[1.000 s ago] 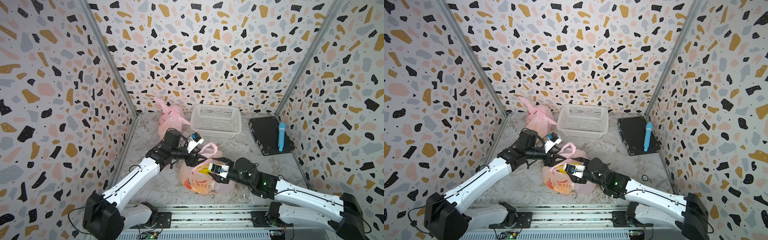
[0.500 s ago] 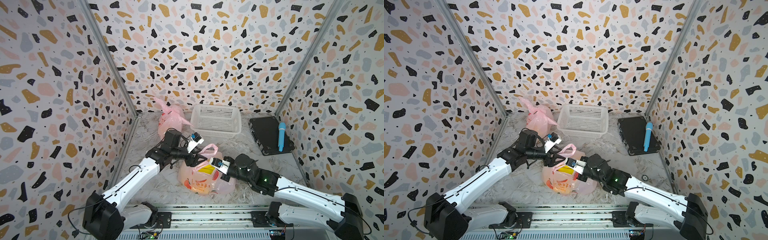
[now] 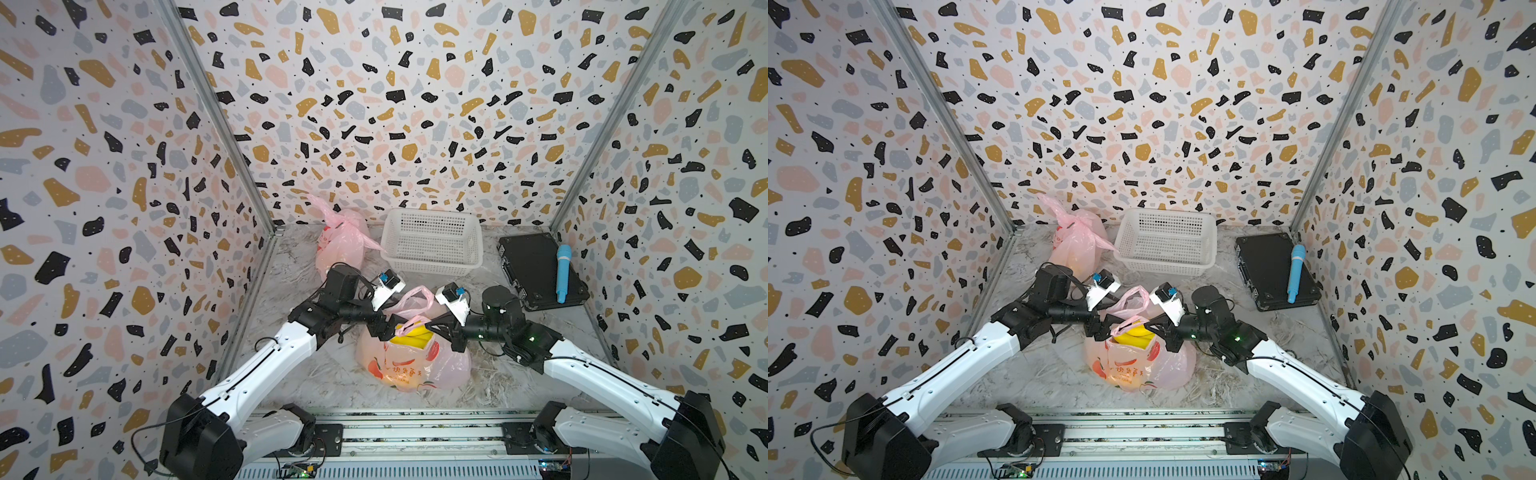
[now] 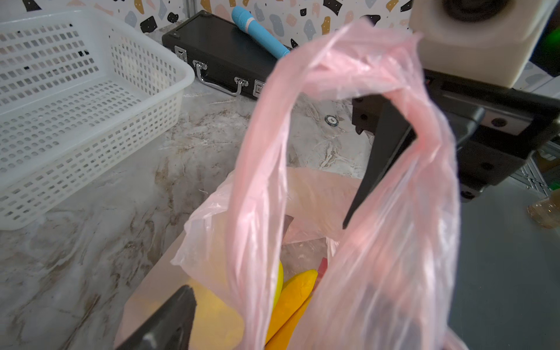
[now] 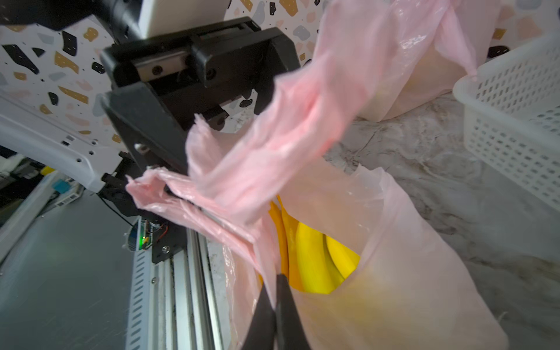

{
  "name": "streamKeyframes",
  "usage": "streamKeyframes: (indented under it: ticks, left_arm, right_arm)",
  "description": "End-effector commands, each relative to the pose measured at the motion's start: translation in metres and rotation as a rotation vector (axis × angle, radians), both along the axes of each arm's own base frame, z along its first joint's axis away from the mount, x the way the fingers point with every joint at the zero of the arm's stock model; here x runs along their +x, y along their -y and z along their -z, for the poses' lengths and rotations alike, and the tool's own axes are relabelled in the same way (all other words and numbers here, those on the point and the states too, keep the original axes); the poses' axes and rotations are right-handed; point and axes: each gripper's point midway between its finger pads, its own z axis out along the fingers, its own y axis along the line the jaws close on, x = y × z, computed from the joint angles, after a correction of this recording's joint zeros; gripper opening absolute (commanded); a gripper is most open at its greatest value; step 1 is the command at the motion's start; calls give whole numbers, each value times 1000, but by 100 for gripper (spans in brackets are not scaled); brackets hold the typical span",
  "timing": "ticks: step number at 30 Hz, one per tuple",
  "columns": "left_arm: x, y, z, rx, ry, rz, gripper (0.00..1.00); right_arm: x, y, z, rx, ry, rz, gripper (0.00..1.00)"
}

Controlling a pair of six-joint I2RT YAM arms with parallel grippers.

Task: Place the banana into a plastic bag & tie a knot
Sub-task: Cross the plastic bag at the center of the board.

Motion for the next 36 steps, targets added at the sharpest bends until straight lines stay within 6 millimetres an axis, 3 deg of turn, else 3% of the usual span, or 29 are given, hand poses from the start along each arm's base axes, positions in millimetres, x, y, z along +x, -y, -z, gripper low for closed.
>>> streamKeyframes:
  ticks: [1, 4, 10, 17, 28, 36]
  left_arm:
    - [12, -6, -4, -6, 47, -88, 88]
    - [17, -16, -8, -42, 81, -190, 99]
    - [20, -38, -28, -133, 107, -372, 99]
    - [21, -44, -25, -113, 95, -567, 99]
    - [-17, -51, -36, -242, 214, -494, 99]
    - [-17, -31, -30, -212, 238, -384, 87]
  right_arm:
    - [-5, -6, -36, 144, -76, -49, 0]
    - [0, -4, -41, 166, -114, -39, 0]
    - [11, -2, -36, 151, -182, 6, 0]
    - [12, -2, -35, 145, -222, 24, 0]
    - [14, -7, -36, 153, -299, 24, 0]
    - [12, -13, -39, 171, -347, -4, 0]
